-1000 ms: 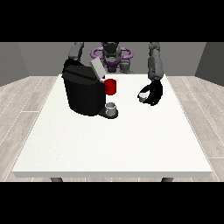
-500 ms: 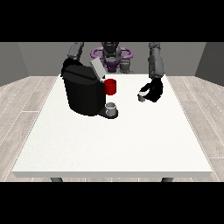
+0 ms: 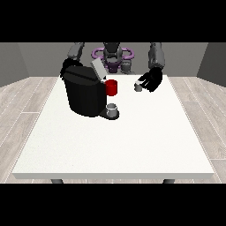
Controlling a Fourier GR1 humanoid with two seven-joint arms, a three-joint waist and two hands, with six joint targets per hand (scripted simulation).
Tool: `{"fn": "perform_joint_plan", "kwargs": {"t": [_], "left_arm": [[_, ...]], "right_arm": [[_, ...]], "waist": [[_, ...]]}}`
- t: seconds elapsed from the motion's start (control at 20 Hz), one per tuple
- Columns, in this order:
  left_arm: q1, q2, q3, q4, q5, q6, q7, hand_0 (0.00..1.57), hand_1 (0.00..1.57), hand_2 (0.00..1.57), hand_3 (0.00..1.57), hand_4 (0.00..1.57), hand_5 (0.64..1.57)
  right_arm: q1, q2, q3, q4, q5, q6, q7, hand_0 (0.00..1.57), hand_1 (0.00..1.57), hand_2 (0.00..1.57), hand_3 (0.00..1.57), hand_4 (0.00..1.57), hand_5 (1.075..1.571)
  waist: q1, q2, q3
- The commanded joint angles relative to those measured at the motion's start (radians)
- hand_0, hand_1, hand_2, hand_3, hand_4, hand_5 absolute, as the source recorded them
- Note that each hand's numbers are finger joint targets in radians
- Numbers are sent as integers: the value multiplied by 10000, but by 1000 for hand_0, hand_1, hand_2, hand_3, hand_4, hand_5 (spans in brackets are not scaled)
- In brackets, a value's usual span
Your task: Insert the coffee pod into the coffee machine and close the lid
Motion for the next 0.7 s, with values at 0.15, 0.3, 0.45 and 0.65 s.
{"fn": "perform_joint_plan", "kwargs": {"t": [0.15, 0.3, 0.45, 0.65], "left_arm": [[-1607, 447, 201, -194, 97, -1208, 531, 1272, 1272, 1342, 1293, 548, 1571], [-1604, 648, 375, -251, 49, -1236, 428, 1253, 1253, 1328, 1281, 537, 1571], [-1900, 268, 390, -323, 48, -1350, 1139, 1253, 1253, 1328, 1281, 537, 1571], [-2415, 325, 469, -639, -90, -962, 1058, 1072, 1072, 1218, 1232, 520, 1571]], "right_arm": [[-436, 43, 345, 134, 180, 141, 159, 0, 0, 0, 0, 468, 1571], [-509, 214, 451, 192, 183, 10, 121, 0, 0, 0, 0, 407, 1571], [-610, 43, 256, 348, -1, 191, 35, 0, 0, 0, 0, 492, 1571], [-603, 215, 257, 613, -128, 122, -797, 0, 0, 0, 0, 476, 1571]], "waist": [[-557, -50, -2], [-368, 71, -2], [-461, -40, 0], [-554, 429, 3]]}}
